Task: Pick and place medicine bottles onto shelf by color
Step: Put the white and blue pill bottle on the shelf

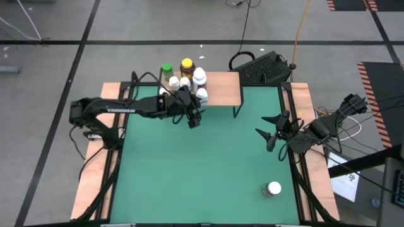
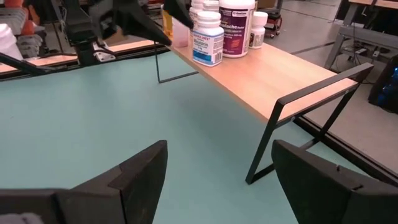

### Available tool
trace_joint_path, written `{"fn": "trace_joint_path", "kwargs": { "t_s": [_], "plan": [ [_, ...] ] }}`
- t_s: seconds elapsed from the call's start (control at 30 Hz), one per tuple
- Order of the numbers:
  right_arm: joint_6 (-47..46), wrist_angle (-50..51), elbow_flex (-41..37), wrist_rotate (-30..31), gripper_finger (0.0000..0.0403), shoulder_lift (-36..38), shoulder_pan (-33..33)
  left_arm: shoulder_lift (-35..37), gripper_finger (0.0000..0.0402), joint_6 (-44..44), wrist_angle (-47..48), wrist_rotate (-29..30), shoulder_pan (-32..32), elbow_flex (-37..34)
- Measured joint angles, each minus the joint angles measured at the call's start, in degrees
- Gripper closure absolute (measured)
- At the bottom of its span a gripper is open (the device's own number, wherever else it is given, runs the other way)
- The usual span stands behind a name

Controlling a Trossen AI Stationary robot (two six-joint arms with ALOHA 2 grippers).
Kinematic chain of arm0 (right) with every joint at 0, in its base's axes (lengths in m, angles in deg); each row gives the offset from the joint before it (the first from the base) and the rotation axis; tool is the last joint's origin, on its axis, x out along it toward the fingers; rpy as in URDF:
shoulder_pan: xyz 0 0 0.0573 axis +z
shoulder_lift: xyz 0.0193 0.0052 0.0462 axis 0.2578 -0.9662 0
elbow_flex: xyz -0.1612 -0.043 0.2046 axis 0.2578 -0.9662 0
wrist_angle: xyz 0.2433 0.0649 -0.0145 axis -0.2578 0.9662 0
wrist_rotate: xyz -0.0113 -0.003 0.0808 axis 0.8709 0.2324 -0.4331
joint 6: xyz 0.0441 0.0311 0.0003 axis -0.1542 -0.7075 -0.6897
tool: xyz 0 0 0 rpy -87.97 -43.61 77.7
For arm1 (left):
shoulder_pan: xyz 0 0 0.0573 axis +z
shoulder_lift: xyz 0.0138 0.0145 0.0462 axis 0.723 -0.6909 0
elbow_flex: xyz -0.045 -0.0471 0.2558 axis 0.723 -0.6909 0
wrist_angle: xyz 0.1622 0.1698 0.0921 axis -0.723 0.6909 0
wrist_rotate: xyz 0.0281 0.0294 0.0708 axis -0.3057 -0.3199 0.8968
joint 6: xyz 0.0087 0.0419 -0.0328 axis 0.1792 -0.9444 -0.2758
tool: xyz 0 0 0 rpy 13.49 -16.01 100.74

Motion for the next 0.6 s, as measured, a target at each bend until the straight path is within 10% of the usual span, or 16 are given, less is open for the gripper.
{"fn": "trace_joint_path", "kwargs": {
  "t_s": [0.6],
  "plan": [
    [0.13, 0.15, 0.00, -0.04, 0.0122, 0.00, 0.00, -4.24, 0.0144, 2.12, -2.38, 0.45, 0.59, 0.04]
  ]
}}
